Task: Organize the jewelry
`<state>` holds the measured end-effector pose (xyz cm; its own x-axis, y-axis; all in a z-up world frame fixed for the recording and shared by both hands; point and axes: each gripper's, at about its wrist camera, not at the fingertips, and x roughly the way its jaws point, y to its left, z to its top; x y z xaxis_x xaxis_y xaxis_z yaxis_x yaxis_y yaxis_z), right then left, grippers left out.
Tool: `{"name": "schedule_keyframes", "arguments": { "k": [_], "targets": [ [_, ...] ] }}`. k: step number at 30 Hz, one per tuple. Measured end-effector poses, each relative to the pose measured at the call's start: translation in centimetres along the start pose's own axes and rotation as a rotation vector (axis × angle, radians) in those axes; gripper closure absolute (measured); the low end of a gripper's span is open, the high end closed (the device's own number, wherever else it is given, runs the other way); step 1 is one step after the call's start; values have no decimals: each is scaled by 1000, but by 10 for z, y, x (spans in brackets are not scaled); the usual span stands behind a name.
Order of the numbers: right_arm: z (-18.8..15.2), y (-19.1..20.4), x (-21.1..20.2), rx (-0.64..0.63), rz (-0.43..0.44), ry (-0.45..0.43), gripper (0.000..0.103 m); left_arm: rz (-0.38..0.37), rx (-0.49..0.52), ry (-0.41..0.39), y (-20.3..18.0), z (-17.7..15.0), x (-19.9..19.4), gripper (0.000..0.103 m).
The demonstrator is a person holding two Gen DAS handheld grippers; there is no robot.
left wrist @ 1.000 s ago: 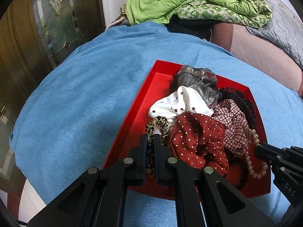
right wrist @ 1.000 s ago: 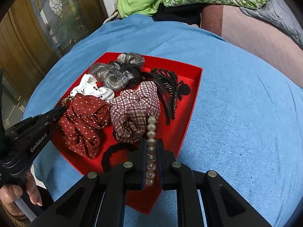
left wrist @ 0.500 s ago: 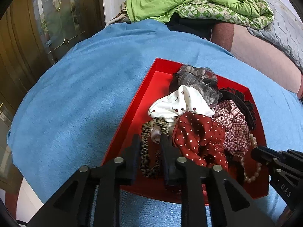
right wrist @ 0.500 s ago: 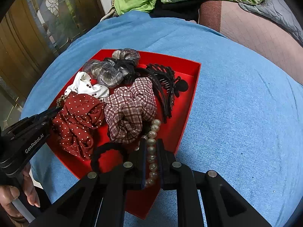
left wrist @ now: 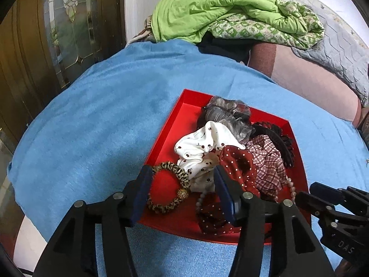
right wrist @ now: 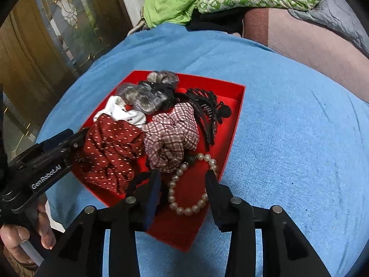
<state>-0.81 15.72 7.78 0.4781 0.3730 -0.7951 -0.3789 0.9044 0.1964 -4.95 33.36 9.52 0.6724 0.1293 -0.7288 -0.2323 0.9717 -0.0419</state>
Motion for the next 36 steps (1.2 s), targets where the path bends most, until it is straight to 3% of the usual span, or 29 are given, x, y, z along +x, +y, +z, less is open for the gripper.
{"name": "schedule_keyframes", "arguments": {
  "k": [5,11,16,21,30,36],
  "targets": [
    [-8,4,-20,0,2,-36,53,6,0,-40,-1,-1,-11,39],
    [-23,1,-38,-14,-29,-64,47,46,7,-147,-8,-5,-33,23],
    [-38,-4,-51,-6,-61,-82,44,165,32,-318,-20,-13,-61,7],
    [-53,-11,-64,11,-78,-92,42,230,56,-452,-33,-24,-97,0],
    [-76,-25,-96,11,-118,-155,37,179,36,-454,-55,-53,-151,0],
    [-90,-31,-115,3,-169,-202,33,68,43,-272,-73,-69,-151,0]
  ]
}}
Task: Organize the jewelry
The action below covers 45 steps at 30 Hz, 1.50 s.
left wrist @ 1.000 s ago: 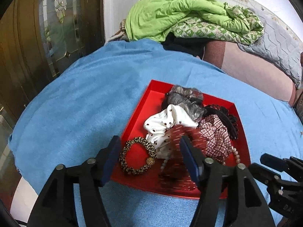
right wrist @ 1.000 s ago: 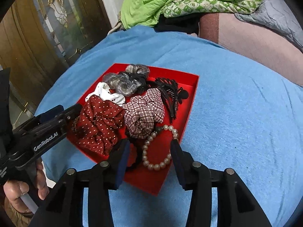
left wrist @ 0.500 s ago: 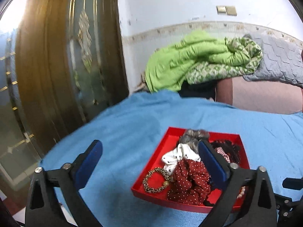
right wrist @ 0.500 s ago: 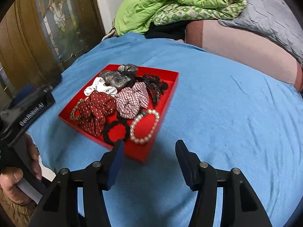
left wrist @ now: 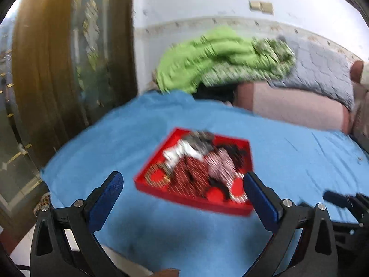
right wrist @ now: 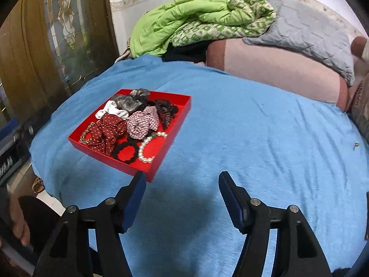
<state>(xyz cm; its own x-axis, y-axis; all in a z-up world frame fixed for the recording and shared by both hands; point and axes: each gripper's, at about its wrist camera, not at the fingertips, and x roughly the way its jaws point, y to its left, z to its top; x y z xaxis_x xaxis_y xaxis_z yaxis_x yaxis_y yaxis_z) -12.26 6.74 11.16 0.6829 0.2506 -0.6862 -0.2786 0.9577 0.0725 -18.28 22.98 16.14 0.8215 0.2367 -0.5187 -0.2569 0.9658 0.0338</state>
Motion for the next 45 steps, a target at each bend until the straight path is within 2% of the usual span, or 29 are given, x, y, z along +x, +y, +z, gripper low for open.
{"name": "schedule_keyframes", "arguments": {
  "k": [5,11,22,27,45],
  "targets": [
    [-7,-4,-10,-21,-44,-30,29,-35,14,60,-10,-13,-6,0],
    [-12,-10,-17,-11,-69,-40,29,-38,7,104,-12,-17,-8,0],
    [-18,-3,-24,-31,-82,-51,28,-29,14,119,-13,-19,-14,0],
    [-20,1,-26,-43,-93,-61,24,-30,12,126,-12,-21,-13,0],
    [-24,7,-17,-53,-98,-36,22,-36,11,165,-11,-27,-1,0]
  ]
}}
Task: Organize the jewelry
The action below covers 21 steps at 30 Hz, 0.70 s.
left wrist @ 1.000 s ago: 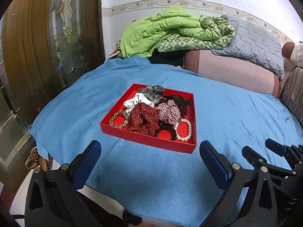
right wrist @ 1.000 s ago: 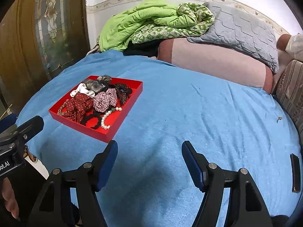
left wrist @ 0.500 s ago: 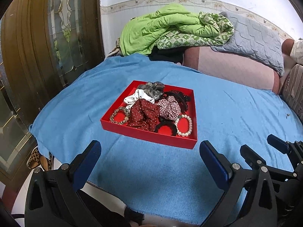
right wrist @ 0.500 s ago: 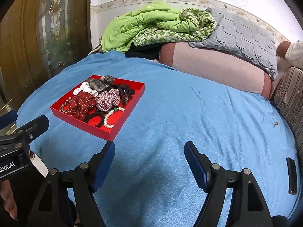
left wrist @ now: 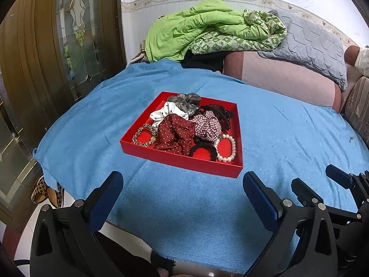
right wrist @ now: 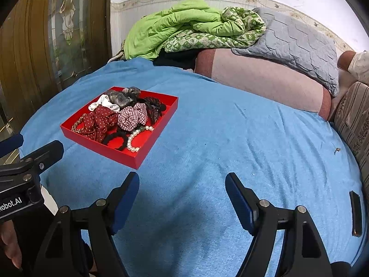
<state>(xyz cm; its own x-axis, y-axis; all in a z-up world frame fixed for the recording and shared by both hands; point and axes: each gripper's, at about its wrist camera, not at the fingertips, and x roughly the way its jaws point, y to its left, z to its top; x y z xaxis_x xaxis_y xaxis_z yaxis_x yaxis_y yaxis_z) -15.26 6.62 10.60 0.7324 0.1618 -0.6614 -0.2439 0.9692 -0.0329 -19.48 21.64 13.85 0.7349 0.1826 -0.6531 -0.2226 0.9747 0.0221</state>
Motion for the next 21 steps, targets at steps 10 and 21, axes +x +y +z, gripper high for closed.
{"name": "schedule_keyframes", "arguments": {
  "k": [10,21],
  "targets": [
    [-2,2,6,-7,2,19,21,-14,-4,23,1,-1,8,0],
    [-4,2,11,-6,5,37,20,-22,-7,40,1,-3,12,0]
  ]
}}
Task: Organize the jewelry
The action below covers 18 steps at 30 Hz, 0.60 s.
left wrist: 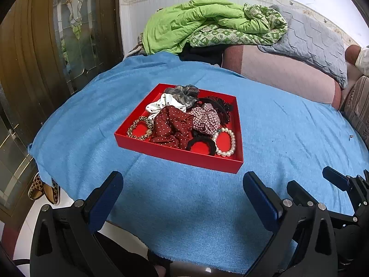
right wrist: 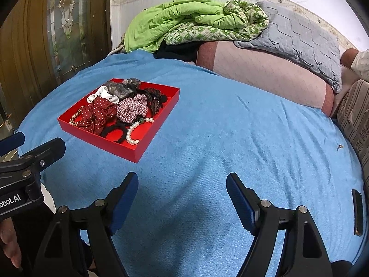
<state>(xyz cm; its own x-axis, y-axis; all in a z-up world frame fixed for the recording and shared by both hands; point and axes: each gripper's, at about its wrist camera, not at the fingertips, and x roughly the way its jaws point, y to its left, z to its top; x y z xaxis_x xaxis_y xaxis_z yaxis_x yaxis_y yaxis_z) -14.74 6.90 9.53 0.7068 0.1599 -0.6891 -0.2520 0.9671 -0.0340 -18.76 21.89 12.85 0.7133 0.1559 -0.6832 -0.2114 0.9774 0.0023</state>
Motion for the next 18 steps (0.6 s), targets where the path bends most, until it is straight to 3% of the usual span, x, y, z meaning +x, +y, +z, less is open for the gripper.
{"name": "schedule_keyframes", "arguments": {
  "k": [18],
  "targets": [
    [-4,4,6,-4,13,22,20,-18,-40,47,8,0,9,0]
  ]
}}
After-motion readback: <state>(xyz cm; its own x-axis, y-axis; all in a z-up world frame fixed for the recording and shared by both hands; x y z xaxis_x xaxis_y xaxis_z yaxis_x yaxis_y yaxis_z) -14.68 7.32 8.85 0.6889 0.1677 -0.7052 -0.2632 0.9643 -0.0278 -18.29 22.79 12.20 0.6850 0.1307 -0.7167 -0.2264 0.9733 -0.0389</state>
